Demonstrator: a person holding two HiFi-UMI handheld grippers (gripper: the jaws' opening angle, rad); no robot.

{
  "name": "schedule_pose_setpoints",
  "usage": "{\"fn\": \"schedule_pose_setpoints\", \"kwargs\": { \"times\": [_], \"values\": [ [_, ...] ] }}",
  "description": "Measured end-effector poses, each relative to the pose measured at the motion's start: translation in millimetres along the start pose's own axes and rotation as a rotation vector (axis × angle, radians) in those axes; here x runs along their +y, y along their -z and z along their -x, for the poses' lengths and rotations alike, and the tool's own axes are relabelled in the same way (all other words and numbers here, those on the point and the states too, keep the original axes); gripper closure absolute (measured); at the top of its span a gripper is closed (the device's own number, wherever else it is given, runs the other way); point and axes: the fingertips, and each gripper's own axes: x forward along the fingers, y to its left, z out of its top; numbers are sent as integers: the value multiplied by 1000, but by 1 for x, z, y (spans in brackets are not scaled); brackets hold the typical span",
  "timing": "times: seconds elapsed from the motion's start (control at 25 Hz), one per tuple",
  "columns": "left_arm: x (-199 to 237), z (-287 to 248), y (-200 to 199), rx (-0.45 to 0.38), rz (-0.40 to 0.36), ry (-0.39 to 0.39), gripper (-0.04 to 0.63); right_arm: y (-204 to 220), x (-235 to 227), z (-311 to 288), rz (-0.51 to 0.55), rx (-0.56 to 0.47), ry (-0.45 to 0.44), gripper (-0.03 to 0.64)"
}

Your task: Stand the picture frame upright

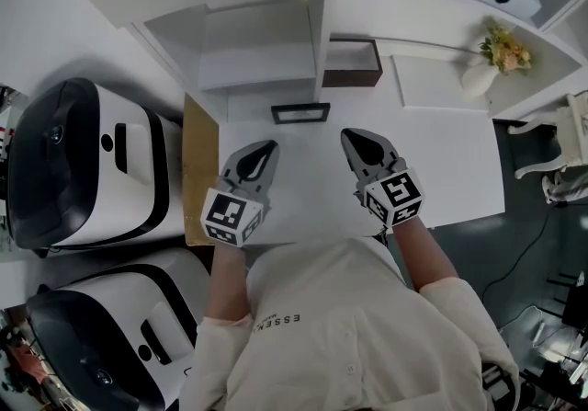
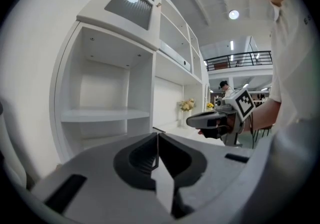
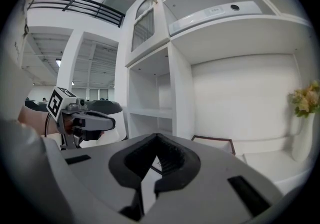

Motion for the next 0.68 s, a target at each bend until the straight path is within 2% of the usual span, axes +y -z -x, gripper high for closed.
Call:
{"fn": "schedule_pose_setpoints", "kwargs": {
  "times": [0.28,0.48,0.68],
  "values": [
    [-4,3,0,10,-18,9,593,-4,-2,4,-10,-21,17,601],
    [1,3,3,29,3,-25,593,-6,2,6,24,-30,11,601],
    [0,4,5,35,9,-25,593,-6,7,5,48,-22,3,601]
  ]
}}
